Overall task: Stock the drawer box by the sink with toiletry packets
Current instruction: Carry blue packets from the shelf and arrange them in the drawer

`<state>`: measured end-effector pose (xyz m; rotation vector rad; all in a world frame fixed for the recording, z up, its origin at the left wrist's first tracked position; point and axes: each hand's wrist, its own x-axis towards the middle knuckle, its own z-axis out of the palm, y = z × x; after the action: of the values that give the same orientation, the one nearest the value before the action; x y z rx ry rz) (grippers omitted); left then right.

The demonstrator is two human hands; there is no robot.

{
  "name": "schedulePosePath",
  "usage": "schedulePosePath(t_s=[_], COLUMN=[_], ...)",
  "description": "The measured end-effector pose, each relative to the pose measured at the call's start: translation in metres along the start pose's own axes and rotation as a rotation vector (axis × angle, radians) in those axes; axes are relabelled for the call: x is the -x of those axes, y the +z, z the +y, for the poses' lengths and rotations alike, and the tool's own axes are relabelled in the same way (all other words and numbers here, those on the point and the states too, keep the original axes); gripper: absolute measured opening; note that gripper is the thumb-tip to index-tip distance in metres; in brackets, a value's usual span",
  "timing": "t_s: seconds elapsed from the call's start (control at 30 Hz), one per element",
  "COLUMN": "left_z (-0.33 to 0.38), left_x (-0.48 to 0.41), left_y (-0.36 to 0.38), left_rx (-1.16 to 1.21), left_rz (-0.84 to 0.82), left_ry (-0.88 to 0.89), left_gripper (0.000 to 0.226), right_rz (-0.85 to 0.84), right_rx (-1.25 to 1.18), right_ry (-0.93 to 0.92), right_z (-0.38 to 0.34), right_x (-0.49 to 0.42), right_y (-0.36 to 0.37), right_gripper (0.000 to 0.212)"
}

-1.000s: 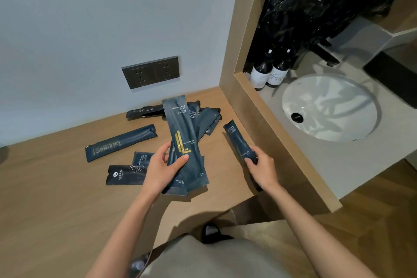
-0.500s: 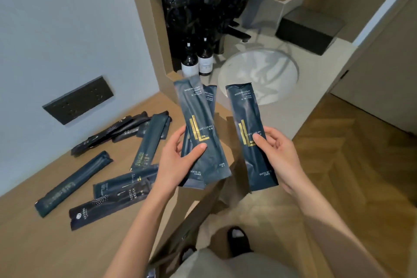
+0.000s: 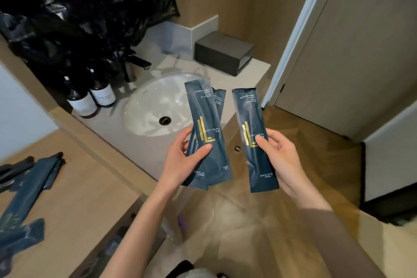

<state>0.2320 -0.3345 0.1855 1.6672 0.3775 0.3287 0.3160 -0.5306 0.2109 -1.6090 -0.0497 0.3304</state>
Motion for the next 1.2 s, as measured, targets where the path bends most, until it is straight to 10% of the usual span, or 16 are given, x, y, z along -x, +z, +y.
schedulePosePath(t_s=[0.6, 1.2], left_z=[-0.001, -0.024], left_x=[-0.297, -0.552], left_y=[0.158, 0.172], left_rx=[0.112, -0.155], left_rz=[0.16, 0.491], left_ry=[-0.097, -0.191], left_gripper=[0.056, 0.064], right_rz=[-0.027, -0.547], right_rx=[0.168, 0.503], right_ry=[-0.034, -0.227], right_z=[-0.057, -0.091], right_x=[-0.322, -0.657], right_y=[-0.112, -0.013], right_gripper=[0.014, 0.038])
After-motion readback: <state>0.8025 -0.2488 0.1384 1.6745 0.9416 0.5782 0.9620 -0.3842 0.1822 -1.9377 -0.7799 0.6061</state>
